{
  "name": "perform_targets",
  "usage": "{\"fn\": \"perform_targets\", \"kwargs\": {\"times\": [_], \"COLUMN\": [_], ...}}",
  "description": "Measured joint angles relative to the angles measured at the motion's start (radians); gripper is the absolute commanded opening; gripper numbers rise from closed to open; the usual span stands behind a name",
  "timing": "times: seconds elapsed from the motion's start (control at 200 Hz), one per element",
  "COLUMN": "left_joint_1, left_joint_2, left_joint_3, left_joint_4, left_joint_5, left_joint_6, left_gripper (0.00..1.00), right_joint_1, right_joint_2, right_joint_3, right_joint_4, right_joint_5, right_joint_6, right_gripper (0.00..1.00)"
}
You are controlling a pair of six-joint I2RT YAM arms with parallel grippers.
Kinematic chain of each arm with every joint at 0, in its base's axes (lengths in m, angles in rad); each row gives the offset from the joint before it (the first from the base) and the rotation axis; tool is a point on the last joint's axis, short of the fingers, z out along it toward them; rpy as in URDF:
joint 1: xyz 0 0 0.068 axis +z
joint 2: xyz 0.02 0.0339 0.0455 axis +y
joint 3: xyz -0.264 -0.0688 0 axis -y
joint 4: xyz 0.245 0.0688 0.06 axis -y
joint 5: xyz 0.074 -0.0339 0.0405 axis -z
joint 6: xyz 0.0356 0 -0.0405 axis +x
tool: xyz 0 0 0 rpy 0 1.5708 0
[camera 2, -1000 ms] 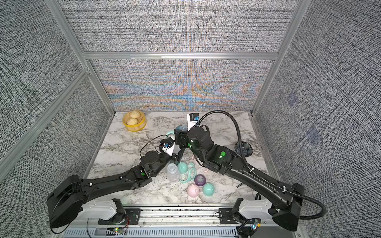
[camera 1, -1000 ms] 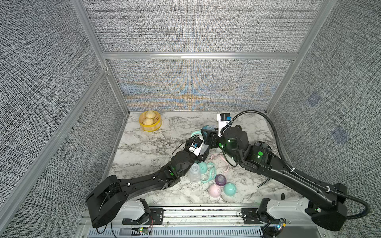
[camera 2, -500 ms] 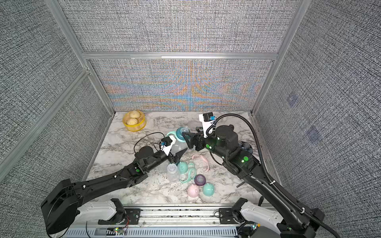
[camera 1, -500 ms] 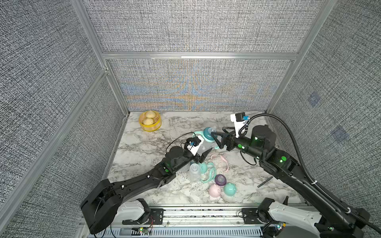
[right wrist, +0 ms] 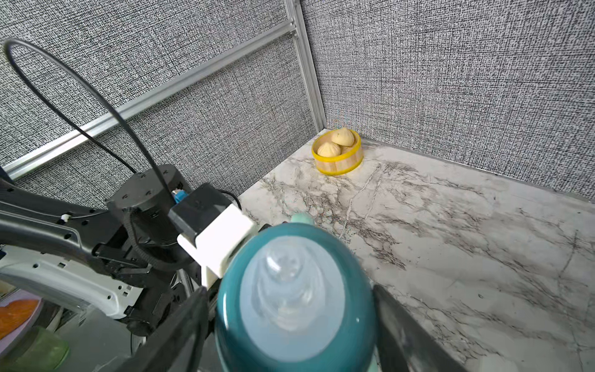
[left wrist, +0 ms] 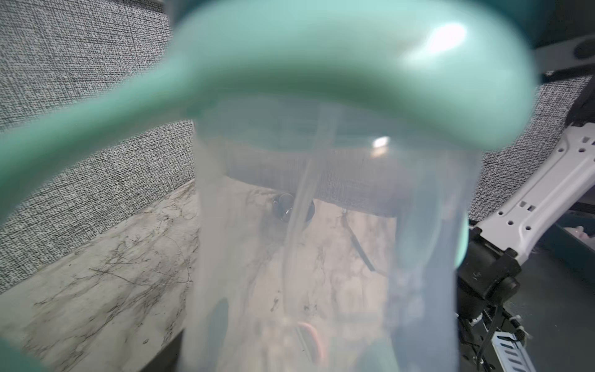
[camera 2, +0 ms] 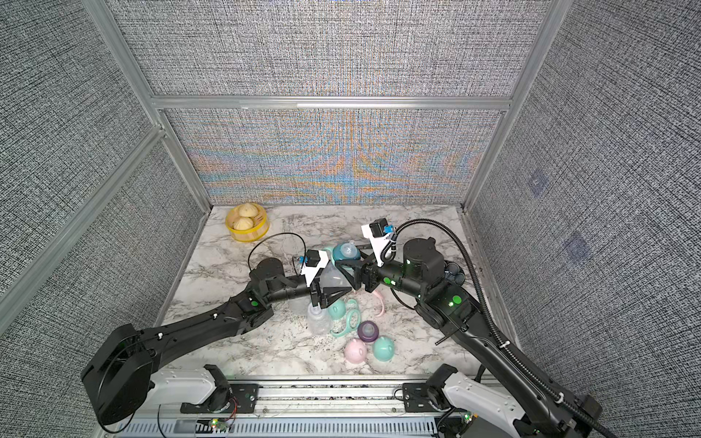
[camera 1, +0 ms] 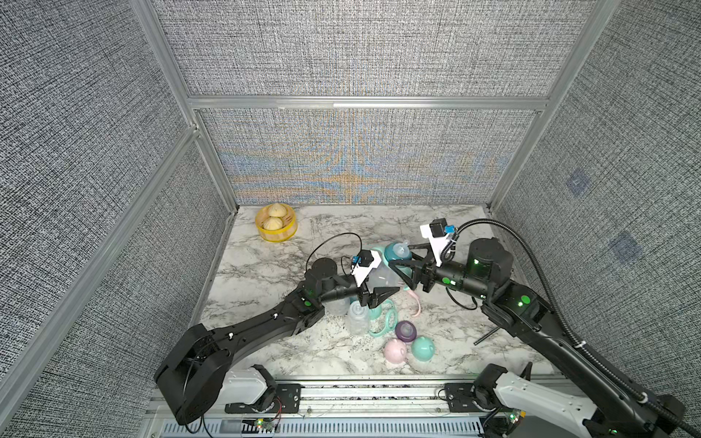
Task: Assemble the baby bottles
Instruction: Screw the nipple onto the baby bottle.
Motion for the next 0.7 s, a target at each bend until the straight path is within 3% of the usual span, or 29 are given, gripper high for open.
{"fn": "perform_targets", "kwargs": {"times": [0.701], "left_joint_1": [0.001], "left_joint_2": [0.029], "left_joint_3": [0.007], "left_joint_4": [-0.005], "left_joint_5": [0.044], "left_joint_6": [-0.028], "left_gripper": [0.00], "right_joint_1": [-0.005], "right_joint_2": [0.031], "right_joint_3": [-0.004], "right_joint_4": [0.032], "right_joint_5": [0.025], "right_joint_6": [0.011], "right_gripper": [0.74]}}
